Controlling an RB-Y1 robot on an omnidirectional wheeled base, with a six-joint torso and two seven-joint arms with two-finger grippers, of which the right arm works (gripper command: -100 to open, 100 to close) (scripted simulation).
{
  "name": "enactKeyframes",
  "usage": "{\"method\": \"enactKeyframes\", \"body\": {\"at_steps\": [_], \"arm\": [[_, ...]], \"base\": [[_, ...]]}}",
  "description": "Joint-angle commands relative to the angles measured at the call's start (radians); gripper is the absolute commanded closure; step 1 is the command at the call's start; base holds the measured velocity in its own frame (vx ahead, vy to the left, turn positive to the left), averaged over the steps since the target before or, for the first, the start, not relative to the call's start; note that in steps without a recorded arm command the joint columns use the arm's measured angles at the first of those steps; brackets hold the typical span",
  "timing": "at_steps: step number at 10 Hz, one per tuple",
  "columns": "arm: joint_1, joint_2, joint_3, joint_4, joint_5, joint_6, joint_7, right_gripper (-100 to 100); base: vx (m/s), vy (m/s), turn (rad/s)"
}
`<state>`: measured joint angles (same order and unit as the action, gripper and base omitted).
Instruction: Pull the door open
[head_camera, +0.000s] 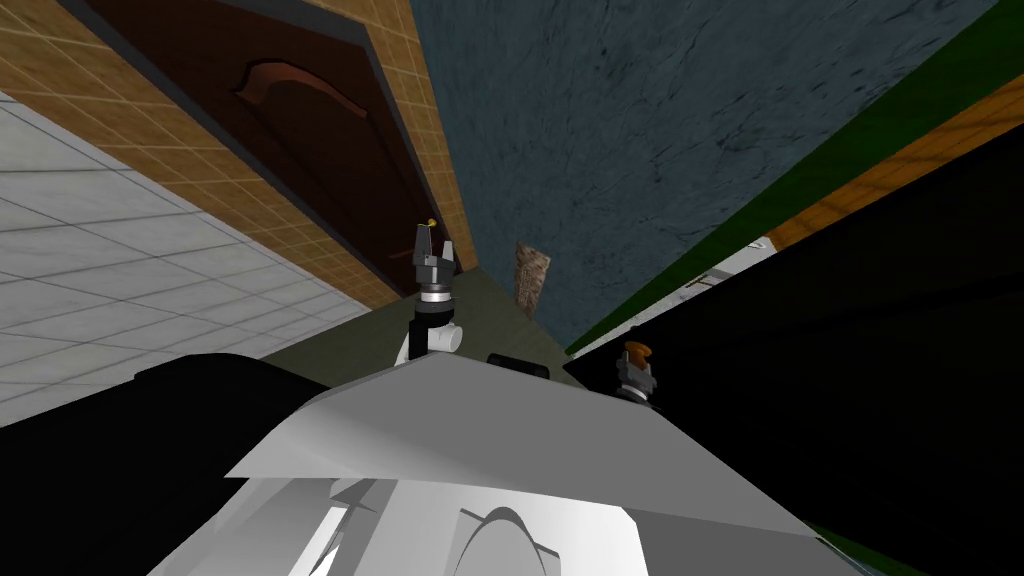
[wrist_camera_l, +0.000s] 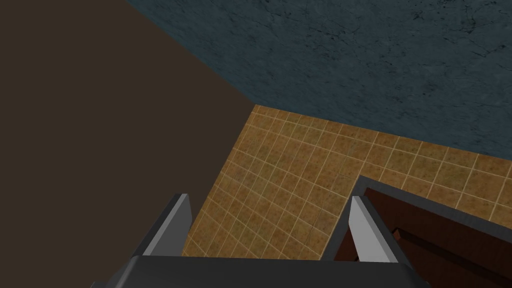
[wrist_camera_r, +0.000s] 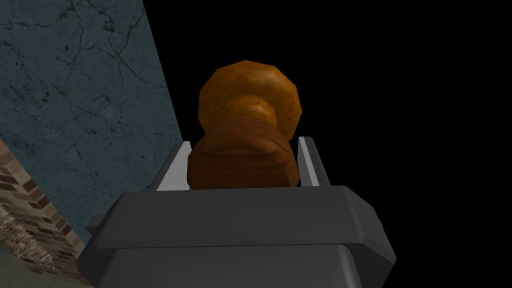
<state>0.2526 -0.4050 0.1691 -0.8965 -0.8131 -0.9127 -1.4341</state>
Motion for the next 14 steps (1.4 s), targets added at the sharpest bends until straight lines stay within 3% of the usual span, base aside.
{"method": "enactKeyframes", "body": {"at_steps": [1,2,3,9,10,14], "arm": [[0.004,-0.005,0.019,-0.011,0.011,-0.007,-0.011,100],[0.004,-0.003,0.012,-0.008,0.007,-0.002,-0.006,100],[0.014,-0.011,0.04,-0.019,0.023,-0.01,-0.019,100],[0.044,-0.046,0.12,-0.056,0.071,-0.04,-0.061,100],[0.038,-0.042,0.112,-0.05,0.066,-0.033,-0.056,100],[0.064,-0.076,0.169,-0.057,0.101,-0.074,-0.1,100]], "base": [[-0.229,-0.004,0.05],[-0.096,0.0,0.022],[-0.16,-0.009,0.074],[-0.245,-0.012,0.061],[-0.122,0.005,0.02],[-0.231,-0.031,0.111]]}}
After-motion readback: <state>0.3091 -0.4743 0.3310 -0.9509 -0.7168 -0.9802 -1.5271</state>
